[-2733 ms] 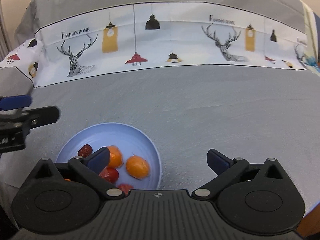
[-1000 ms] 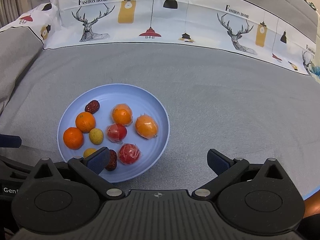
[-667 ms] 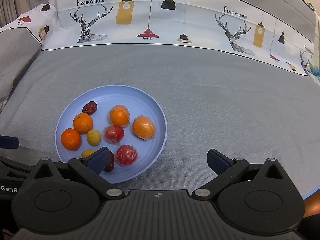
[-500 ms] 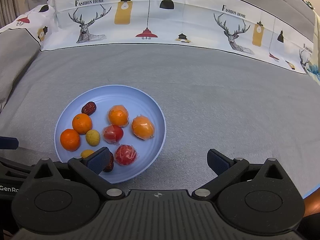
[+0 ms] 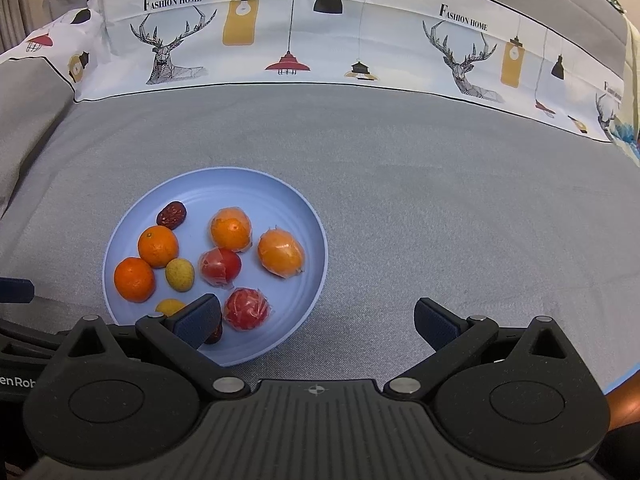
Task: Organize fruits
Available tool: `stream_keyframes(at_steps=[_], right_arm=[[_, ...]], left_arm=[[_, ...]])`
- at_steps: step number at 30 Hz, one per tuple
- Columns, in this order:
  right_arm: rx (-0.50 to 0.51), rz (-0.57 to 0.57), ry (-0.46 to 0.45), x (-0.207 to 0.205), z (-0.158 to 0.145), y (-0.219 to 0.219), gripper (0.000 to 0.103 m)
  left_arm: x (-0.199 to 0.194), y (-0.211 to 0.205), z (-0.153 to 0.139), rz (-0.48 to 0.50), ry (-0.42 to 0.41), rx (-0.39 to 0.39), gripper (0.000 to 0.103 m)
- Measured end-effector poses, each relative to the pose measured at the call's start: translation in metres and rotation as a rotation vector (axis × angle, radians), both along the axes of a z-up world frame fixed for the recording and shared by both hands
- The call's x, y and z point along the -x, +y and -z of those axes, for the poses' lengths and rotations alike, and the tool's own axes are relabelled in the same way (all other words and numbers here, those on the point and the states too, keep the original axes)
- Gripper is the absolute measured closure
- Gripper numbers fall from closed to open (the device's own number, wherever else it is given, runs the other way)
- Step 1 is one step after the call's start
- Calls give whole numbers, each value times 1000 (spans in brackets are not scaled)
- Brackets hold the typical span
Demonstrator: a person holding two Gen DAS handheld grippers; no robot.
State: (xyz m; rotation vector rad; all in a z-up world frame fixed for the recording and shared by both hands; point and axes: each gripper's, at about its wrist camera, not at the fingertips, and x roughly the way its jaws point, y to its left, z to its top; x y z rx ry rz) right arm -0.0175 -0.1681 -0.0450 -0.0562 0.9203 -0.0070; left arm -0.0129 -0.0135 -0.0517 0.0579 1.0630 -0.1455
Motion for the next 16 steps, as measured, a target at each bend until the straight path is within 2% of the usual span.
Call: stream_keyframes(at_steps=[11, 16], right_arm=[[-2, 9, 4, -1, 3, 0, 1], [-27, 11, -13, -1, -1, -3, 1]], left_arm=[[-2, -2, 0, 2, 5, 14, 1], [-1, 0, -3, -1, -19, 22, 0]])
